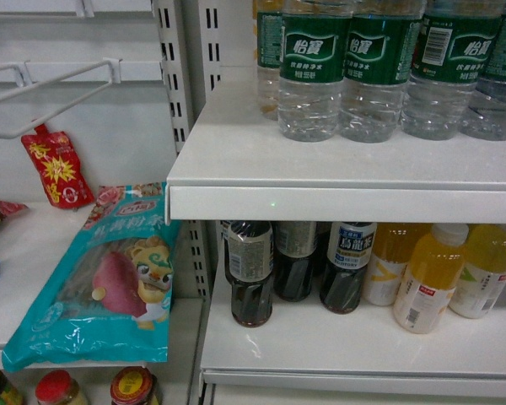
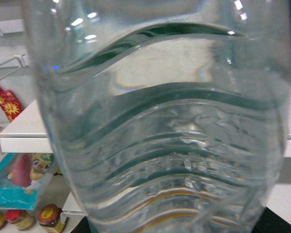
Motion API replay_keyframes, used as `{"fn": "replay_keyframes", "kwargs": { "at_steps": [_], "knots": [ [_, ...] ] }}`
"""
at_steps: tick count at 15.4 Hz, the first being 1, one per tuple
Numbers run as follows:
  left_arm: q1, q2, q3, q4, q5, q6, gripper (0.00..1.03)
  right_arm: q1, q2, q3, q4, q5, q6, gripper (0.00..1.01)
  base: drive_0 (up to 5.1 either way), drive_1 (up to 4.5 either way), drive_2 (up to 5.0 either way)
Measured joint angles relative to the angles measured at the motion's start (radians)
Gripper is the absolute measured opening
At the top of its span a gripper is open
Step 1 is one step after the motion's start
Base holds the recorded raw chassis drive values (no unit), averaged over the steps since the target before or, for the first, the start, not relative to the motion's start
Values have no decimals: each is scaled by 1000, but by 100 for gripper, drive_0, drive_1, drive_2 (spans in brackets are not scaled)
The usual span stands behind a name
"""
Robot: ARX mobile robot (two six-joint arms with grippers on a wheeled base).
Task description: Move water from second to third shelf
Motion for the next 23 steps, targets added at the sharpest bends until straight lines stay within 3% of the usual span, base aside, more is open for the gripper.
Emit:
{"fn": "replay_keyframes", "kwargs": {
  "at_steps": [2,4,5,9,11,13,23],
  "knots": [
    [0,0,0,0,1,0,98,102,156,24,134,79,-48,39,0,0,0],
    [0,0,0,0,1,0,98,161,310,44,245,95,-53,39,0,0,0],
    [0,0,0,0,1,0,98,168,366,60,278,98,-54,39,0,0,0],
    [0,0,0,0,1,0,98,167,619,186,397,121,-55,39,0,0,0],
    [0,0,0,0,1,0,98,150,776,281,390,97,-28,39,0,0,0],
    [0,0,0,0,1,0,98,147,866,349,381,103,-16,39,0,0,0],
    [0,0,0,0,1,0,98,175,1107,595,323,169,28,39,0,0,0]
  ]
}}
